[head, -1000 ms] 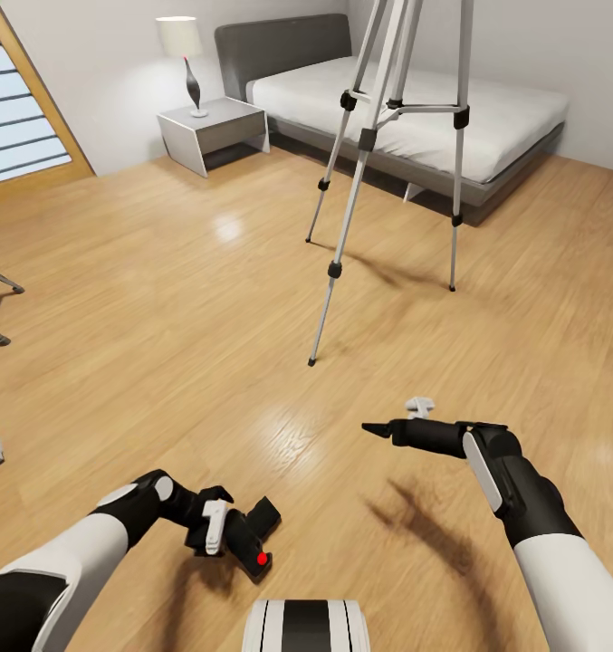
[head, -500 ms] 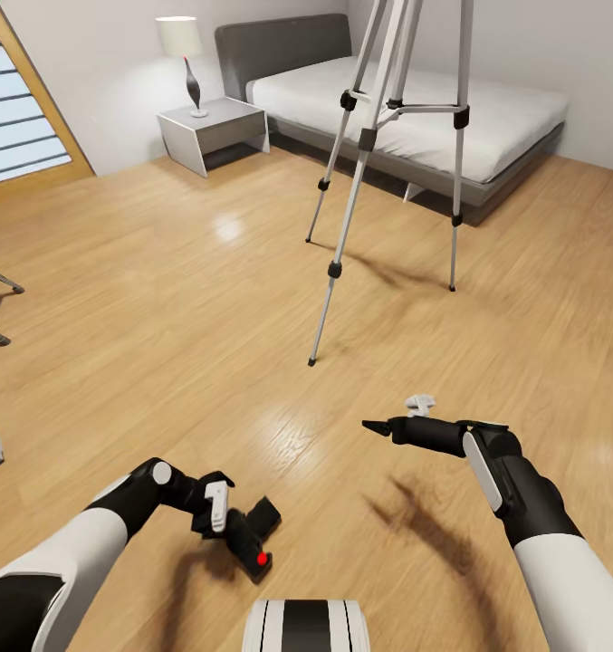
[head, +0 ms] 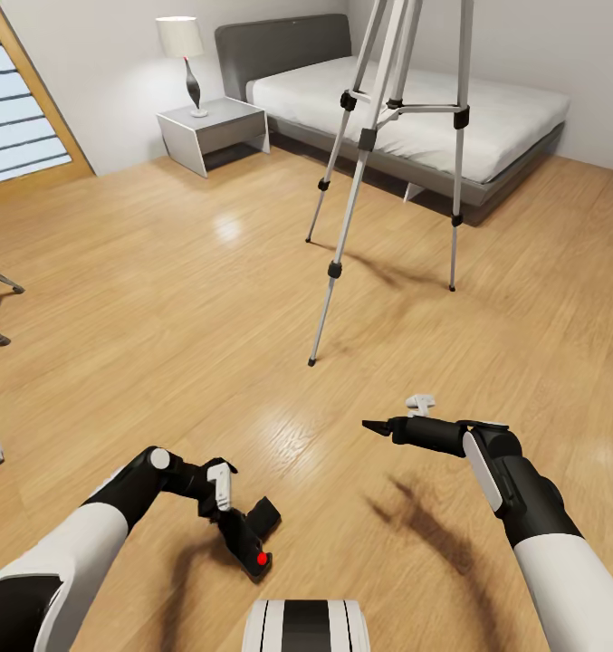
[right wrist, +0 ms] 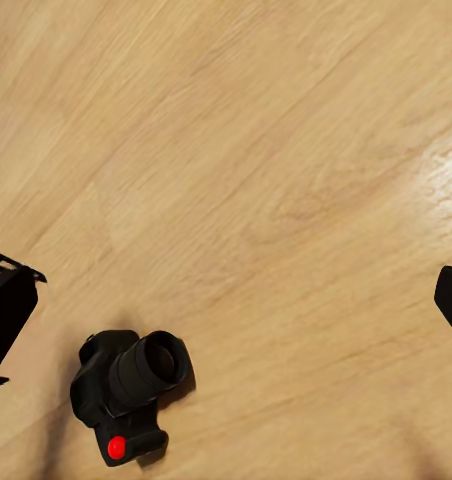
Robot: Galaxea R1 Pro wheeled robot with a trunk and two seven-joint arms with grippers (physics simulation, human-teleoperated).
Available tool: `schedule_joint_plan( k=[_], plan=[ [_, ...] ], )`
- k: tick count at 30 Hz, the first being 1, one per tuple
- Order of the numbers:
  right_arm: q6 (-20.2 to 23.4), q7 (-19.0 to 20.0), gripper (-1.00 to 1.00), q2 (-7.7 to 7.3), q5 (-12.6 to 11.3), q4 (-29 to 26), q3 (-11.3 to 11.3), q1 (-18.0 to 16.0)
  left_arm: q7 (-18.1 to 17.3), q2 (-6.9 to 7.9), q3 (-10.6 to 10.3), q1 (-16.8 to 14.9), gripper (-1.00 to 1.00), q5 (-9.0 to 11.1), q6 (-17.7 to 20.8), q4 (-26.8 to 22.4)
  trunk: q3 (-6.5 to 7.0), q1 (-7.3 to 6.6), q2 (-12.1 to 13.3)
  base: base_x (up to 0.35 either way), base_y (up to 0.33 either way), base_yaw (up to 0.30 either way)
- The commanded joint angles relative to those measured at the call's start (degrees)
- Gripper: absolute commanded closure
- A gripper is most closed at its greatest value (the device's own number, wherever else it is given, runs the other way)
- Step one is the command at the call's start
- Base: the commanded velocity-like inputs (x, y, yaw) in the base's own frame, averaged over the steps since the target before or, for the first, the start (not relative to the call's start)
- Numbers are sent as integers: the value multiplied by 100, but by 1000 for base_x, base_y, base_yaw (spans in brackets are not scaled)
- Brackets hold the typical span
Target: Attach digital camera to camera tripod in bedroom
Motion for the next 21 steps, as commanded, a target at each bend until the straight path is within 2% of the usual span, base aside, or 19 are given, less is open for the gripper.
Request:
schedule_joint_plan(
  k=[1,4,5,10,11,15,17,20,21],
  plan=[
    [37,6,-100,-1,-25,-2,-6,-2,-208,-7,4,0,-100,896,4764,-3167,-4,-1,-1,0,0,0],
    [37,9,-100,-2,-25,-2,-6,-2,-200,-34,18,-3,-100,959,5180,-3290,-4,-1,-1,0,0,0],
    [37,13,-100,-4,-25,-3,-6,-2,-178,-136,25,-2,-100,998,5663,-3459,-4,-1,-1,0,0,0],
    [37,22,-100,-5,-30,-8,-7,-2,-51,-280,31,-1,-100,1007,6284,-3745,-4,-1,-1,0,0,0],
    [37,24,-100,-6,-32,-9,-10,-2,33,-312,31,-2,-100,1010,6501,-3852,-4,-1,-1,0,0,0],
    [37,26,-100,-6,-33,-10,-13,-2,194,-354,29,-4,-100,1016,6781,-3981,-4,-1,-1,0,0,0],
    [37,27,-100,-6,-34,-10,-14,-2,569,-447,32,-4,-100,1018,6940,-4035,-4,-1,-1,0,0,0],
    [37,27,-100,-6,-34,-10,-14,-2,899,-552,34,-2,-100,1020,6969,-4020,-4,-1,-1,0,0,0],
    [37,27,-100,-6,-34,-10,-14,-2,1384,-702,35,2,-100,1030,6987,-3968,-4,-1,-1,0,0,0]
  ],
)
